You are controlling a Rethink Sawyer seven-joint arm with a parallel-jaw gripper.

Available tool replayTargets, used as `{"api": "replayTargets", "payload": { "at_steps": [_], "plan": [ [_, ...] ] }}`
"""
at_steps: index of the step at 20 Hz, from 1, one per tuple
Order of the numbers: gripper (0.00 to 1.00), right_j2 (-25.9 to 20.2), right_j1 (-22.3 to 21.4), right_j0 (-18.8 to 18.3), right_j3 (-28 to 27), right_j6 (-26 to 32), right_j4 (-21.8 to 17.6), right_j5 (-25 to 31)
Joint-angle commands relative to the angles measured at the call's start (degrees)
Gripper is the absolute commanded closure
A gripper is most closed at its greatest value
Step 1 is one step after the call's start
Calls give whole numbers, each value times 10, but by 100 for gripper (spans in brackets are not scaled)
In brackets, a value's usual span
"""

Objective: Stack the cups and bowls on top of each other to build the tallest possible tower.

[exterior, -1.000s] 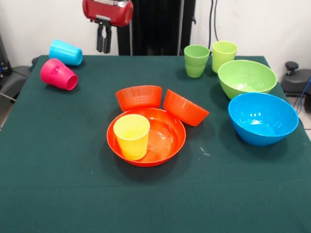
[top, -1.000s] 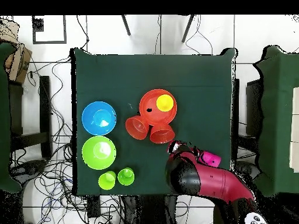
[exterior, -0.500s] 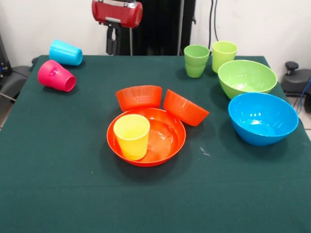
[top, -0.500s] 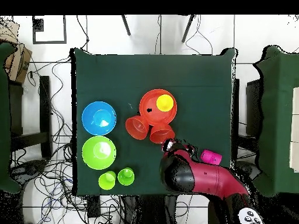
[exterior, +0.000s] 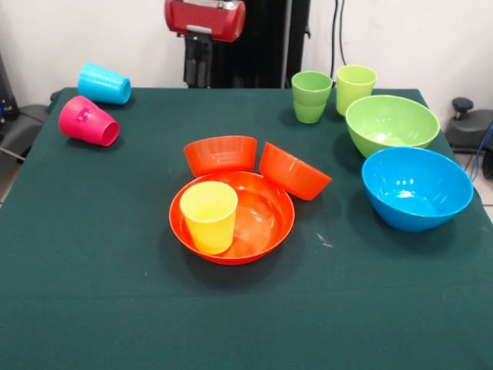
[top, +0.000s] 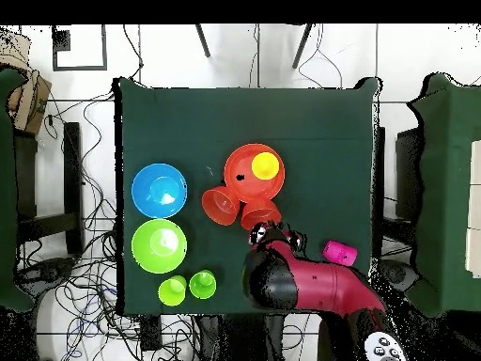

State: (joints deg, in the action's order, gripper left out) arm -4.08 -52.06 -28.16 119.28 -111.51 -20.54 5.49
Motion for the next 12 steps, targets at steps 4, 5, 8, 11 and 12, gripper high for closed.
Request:
{"api": "replayTargets", "payload": {
  "at_steps": [4,5,8,11,12],
  "plan": [
    [0,-55,-28,-3,-3,-11,17,89],
    [0,-68,-38,-12,2,-3,25,104],
    [100,-94,-52,-27,5,19,26,132],
    [100,-90,-55,-25,1,27,12,127],
    [100,-96,-52,-30,2,26,11,123]
  ]
}}
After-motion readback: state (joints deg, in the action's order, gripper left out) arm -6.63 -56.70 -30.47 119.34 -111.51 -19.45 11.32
